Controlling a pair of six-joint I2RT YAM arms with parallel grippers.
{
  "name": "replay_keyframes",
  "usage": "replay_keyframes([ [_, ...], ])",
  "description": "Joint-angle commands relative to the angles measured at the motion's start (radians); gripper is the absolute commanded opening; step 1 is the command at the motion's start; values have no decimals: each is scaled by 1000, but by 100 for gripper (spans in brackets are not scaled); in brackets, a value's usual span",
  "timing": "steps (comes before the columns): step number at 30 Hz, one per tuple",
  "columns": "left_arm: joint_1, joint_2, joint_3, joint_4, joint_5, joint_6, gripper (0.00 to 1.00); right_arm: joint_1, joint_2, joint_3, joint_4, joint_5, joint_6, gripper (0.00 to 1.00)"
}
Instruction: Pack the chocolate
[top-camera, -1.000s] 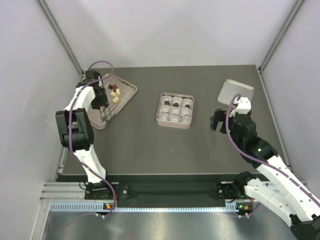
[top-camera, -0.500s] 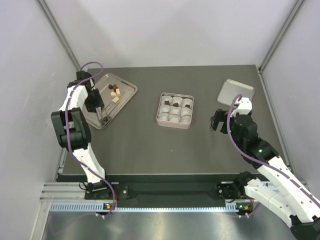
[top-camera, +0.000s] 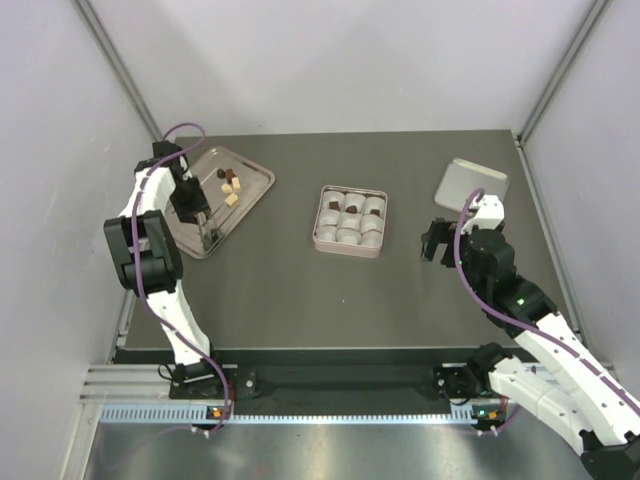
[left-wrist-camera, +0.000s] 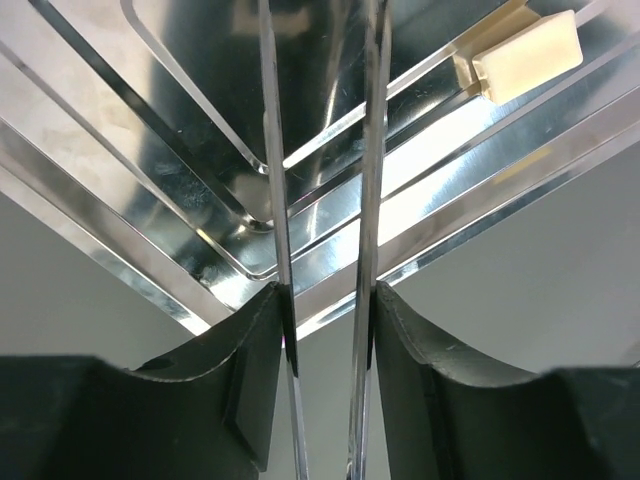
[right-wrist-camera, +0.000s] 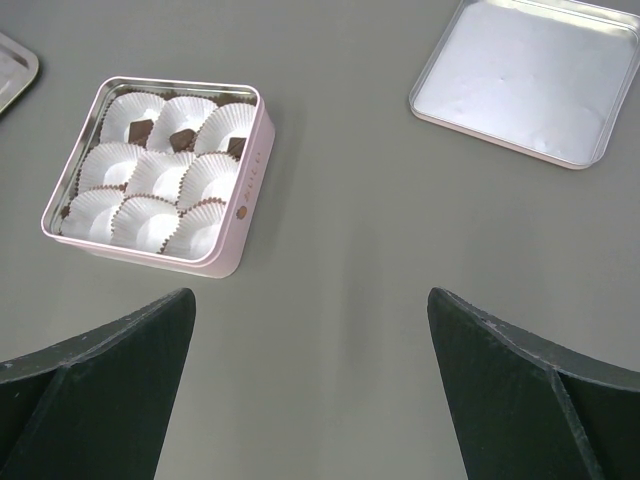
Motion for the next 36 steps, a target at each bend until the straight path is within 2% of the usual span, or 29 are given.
replay_keyframes([
  [1, 7, 4, 47, -35, 16, -10, 43, 14, -6, 2, 35, 22, -5, 100],
  [8, 20, 4, 64, -63, 26, -19, 37, 13, -12, 2, 35, 19, -2, 100],
  [26, 12, -65, 150, -205, 76, -1, 32, 13, -26, 4, 32, 4, 9, 100],
  [29, -34, -100, 167, -221, 90, 8, 31, 13, -26, 5, 32, -4, 15, 100],
  [32, -126, -126, 217, -259, 82, 19, 31, 13, -27, 10, 29, -12, 21, 100],
  [36, -309, -137, 294, -313, 35, 22, 31, 13, -30, 24, 15, -21, 28, 100],
])
